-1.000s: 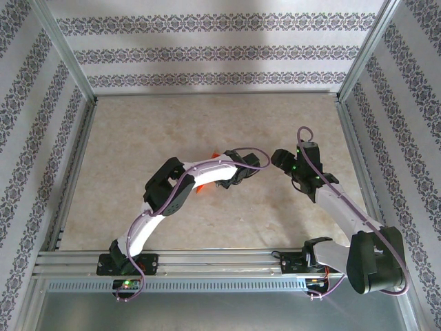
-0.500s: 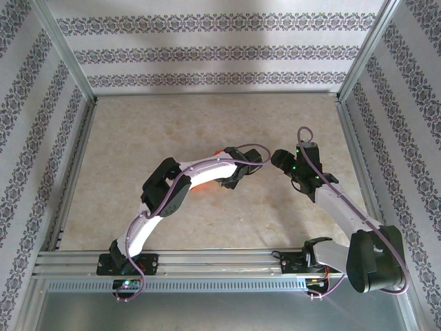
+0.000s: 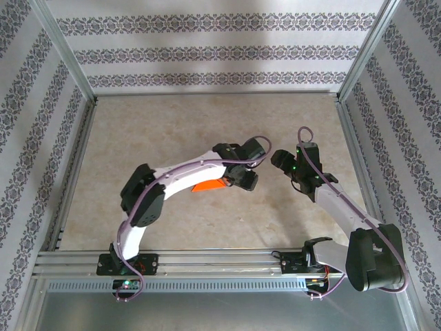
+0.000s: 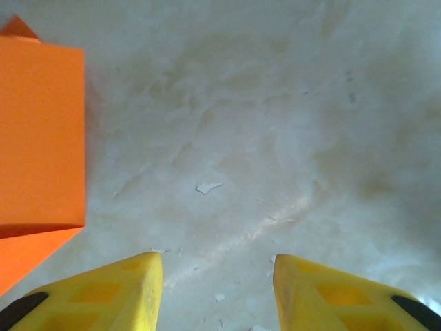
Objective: Fold a paper plane with a square sheet of paper (pick it up from the middle)
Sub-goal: Turn over the paper at the center of the table, then fold the wing for the fifth time at the center of the table.
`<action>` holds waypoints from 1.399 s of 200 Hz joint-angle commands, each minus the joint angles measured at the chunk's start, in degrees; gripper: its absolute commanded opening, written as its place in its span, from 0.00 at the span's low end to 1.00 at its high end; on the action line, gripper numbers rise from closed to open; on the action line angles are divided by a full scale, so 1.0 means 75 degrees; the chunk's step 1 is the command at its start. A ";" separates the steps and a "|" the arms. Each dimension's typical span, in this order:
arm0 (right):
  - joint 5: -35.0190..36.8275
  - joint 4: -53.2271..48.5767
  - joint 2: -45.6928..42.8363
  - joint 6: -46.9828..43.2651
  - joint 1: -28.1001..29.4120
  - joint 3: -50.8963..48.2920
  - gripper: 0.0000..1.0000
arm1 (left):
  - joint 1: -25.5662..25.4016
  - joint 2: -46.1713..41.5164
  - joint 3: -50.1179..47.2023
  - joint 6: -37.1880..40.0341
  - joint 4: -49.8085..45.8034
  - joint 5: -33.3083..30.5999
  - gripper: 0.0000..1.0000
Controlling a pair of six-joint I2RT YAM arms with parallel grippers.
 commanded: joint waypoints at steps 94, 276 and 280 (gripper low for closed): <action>-0.0701 0.0455 0.0564 0.0264 0.0388 0.0056 0.73 | 0.2544 -0.0709 -0.2985 -0.0215 0.1877 0.0635 0.15; -0.1419 0.1773 0.3401 0.4576 0.3323 0.1192 0.55 | 0.2998 -0.0029 -0.3268 -0.1717 0.1587 0.0541 0.05; -0.1429 0.1823 0.3506 0.4639 0.3359 0.1238 0.54 | 0.2998 -0.0029 -0.3266 -0.1711 0.1594 0.0542 0.05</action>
